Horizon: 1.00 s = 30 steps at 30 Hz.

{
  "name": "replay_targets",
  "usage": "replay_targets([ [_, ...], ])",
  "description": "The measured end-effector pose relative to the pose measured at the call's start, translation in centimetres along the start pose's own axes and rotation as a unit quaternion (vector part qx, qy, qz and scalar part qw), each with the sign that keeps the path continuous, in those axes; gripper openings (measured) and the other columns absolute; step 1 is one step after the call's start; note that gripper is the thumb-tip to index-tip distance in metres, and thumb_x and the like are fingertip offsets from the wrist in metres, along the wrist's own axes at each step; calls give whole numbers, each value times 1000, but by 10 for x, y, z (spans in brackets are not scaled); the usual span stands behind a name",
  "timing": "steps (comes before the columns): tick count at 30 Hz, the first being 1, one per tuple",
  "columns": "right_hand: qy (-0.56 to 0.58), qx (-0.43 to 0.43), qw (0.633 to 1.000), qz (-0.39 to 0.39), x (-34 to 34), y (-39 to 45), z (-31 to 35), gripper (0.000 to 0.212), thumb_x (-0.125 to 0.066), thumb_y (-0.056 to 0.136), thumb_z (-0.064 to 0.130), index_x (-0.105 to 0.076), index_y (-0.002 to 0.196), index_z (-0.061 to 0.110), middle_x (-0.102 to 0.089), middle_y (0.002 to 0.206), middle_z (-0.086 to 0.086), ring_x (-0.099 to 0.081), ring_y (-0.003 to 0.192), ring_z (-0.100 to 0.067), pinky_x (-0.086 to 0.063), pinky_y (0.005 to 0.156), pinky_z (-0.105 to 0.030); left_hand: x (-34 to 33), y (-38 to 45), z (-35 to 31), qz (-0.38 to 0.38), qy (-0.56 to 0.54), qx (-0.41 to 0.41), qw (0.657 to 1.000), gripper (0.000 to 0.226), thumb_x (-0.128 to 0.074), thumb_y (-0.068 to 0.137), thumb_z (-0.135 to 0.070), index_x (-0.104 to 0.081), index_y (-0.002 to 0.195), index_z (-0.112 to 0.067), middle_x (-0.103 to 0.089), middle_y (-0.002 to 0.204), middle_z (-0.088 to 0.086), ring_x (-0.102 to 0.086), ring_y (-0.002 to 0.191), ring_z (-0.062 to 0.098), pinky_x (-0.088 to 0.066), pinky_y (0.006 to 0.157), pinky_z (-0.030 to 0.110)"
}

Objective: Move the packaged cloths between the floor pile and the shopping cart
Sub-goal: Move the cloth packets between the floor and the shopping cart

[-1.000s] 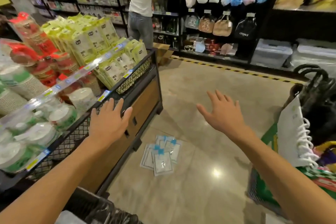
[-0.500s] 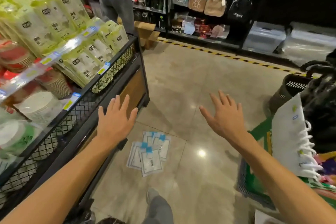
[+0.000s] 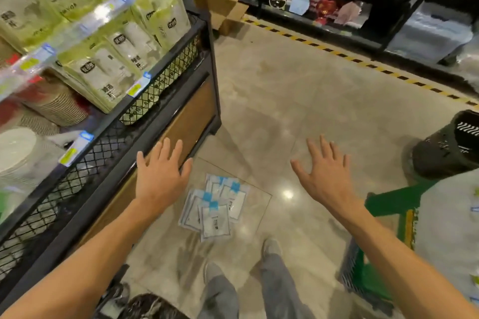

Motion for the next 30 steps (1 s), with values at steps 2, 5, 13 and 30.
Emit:
replay_targets([
  [2,-9,12,999,31,-26,25,0,77,-31,100,69,-22,163,25,-14,173,-8,-14,158,-33,-17,124,-62,-26,10,-2,19,21,16,999,65,-18,104,-56,-18,161,-26,-20,169,3,-16,156,22,-11,123,59],
  [5,-24,31,997,60,-72,62,-2,78,-31,100,69,-22,163,24,-16,172,-10,-16,157,-34,-19,124,-61,-72,21,-3,46,23,43,998,64,-18,105,-55,-17,162,-26,-17,169,3,-14,156,23,-11,123,57],
  [13,-40,37,992,115,-217,138,-2,83,-28,98,73,-20,164,22,-12,173,-10,-12,158,-32,-15,125,-58,-225,64,5,106,-14,73,992,66,-17,103,-54,-15,162,-25,-11,170,4,-9,157,20,-7,125,57],
  [30,-82,27,982,169,-671,194,-24,89,-23,98,72,-11,165,15,-4,173,-14,-4,160,-33,-10,128,-54,-682,126,55,154,86,82,981,64,-19,103,-48,-16,160,-18,-9,166,8,-14,154,24,-7,120,68],
])
Point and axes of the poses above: each hand's wrist, its own y-axis towards the middle knuckle, its own x-axis out of the back of the hand, z = x × y, the point moved 1 cm from there along y, towards the middle knuckle
